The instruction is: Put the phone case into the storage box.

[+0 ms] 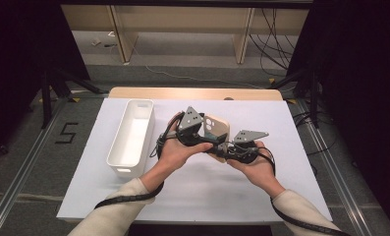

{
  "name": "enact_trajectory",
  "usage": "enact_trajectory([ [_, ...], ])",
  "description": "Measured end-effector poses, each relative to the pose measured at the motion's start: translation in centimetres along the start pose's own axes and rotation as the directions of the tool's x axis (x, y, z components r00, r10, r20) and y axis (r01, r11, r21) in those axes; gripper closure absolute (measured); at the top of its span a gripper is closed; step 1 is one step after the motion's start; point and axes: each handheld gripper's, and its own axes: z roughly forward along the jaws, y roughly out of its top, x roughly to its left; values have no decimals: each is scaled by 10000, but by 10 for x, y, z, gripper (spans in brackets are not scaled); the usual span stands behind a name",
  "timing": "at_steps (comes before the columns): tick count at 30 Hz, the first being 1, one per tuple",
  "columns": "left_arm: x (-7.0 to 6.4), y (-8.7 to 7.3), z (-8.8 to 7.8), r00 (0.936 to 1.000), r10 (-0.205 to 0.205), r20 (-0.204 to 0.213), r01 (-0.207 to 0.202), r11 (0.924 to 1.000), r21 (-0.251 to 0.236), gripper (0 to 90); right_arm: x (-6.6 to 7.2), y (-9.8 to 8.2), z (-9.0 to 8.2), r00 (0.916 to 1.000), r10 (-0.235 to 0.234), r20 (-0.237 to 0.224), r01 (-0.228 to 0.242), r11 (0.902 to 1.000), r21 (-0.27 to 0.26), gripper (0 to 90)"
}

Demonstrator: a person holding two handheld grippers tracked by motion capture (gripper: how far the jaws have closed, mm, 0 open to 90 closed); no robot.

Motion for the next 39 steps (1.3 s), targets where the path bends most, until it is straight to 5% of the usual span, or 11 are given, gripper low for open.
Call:
enact_trajectory([
  [39, -4, -4, 14, 9972, -380, -646, 369, 9992, -173, 60, 3, -1, 4, 9997, 187, 173, -187, 9998, 13, 804],
])
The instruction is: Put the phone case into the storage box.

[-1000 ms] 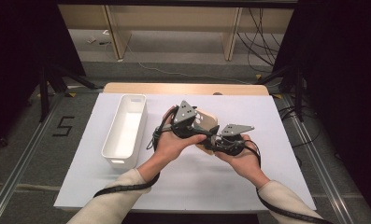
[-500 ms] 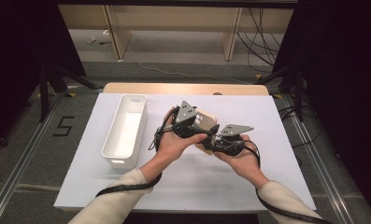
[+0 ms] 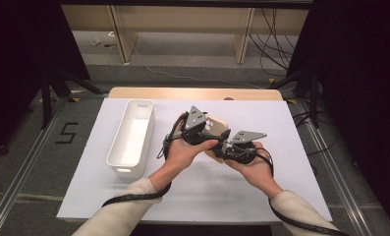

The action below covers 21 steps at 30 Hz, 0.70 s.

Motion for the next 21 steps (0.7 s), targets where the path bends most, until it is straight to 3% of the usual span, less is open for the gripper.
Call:
enact_trajectory([
  [10, 1, -1, 0, 9998, -197, -49, 196, 9998, -96, 91, -1, -1, 1, 9999, 83, 70, -82, 9999, -122, 800],
  [21, 1, 1, -1, 10000, -54, 51, 54, 10000, -65, 101, 0, -2, 1, 9999, 139, 76, -137, 9996, -246, 796],
])
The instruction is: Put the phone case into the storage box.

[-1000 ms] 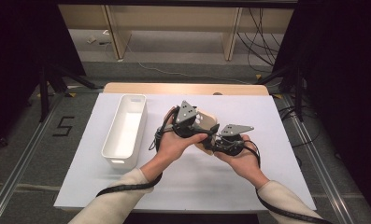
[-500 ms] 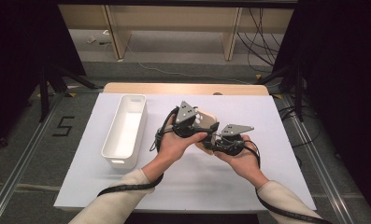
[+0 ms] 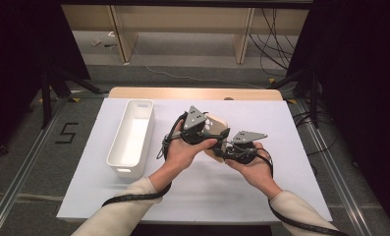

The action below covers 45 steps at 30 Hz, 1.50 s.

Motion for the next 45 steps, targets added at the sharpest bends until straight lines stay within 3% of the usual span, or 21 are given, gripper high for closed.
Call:
enact_trajectory([
  [16, -1, 2, -1, 9997, 218, 95, -218, 9998, -47, 112, 0, 0, 0, 10000, -43, 74, 45, 9998, -208, 734],
  [22, -1, 4, -2, 9997, 219, 116, -218, 9997, -99, 115, 0, 1, 1, 10000, 18, 10, -17, 9995, -307, 608],
  [33, 3, 6, -5, 9996, 265, 10, -264, 9995, -169, 116, 1, -1, -1, 9993, -36, -380, 10, 9976, -691, 166],
  [45, 10, 11, -11, 9997, 203, -145, -208, 9992, -333, 117, 1, -2, -11, 9983, -354, -472, 291, 9914, -1274, 120],
])
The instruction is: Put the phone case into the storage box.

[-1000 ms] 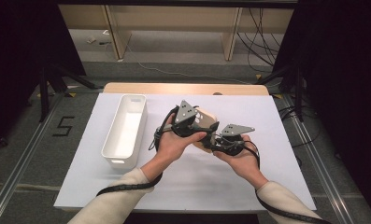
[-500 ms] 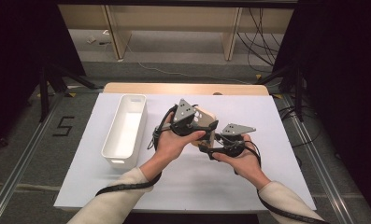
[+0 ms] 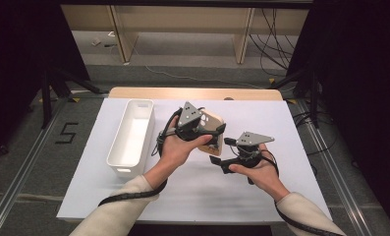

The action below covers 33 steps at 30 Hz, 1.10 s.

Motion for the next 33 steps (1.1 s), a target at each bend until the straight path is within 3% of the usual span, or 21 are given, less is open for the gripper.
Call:
enact_trajectory([
  [17, 9, 5, -8, 9996, 28, -267, -30, 10000, -70, 117, -4, -4, -24, 9997, -146, 196, 155, 9990, -427, 120],
  [33, 15, 8, -11, 9989, -5, -470, 7, 10000, 29, 118, -12, -13, -51, 9983, 28, 585, 15, 9974, -720, 120],
])
